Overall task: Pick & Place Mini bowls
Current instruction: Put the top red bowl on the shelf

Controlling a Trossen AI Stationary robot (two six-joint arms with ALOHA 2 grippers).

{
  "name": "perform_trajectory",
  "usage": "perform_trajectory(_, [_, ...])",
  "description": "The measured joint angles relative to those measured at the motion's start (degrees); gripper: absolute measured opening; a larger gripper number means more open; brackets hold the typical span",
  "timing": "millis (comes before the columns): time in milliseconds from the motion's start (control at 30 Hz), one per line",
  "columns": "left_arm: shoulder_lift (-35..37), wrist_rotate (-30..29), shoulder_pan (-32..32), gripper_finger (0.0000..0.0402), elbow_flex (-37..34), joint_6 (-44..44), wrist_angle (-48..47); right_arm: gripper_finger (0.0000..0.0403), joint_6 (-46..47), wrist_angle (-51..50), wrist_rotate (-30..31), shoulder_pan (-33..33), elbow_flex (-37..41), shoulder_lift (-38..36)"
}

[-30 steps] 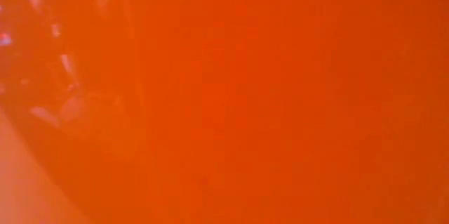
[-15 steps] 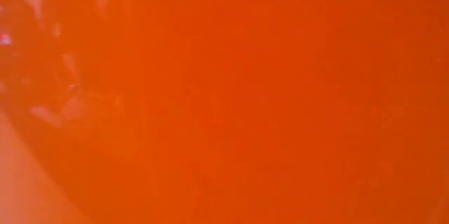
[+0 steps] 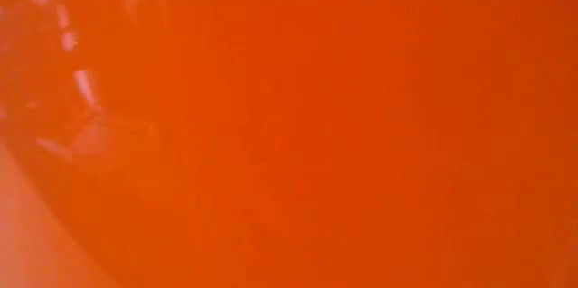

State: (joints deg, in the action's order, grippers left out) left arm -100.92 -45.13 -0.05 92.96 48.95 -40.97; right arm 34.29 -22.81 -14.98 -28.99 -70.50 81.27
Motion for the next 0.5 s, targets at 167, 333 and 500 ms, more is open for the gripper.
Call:
perform_trajectory(167, [0.00, 0.73, 0.00, 0.0000, 0.14, -0.66, 0.00, 0.0107, 2.14, -0.13, 0.40, -0.02, 0.00, 0.97])
perform_trajectory(333, [0.00, 0.95, 0.00, 0.0000, 0.14, -0.74, -0.51, 0.0086, 2.68, -0.39, 1.61, 0.24, -0.02, 2.94])
perform_trajectory(500, [-0.07, 1.14, 0.00, 0.0001, 0.14, -1.28, -0.42, 0.0026, 4.14, -0.35, 2.71, 0.33, -0.12, 4.39])
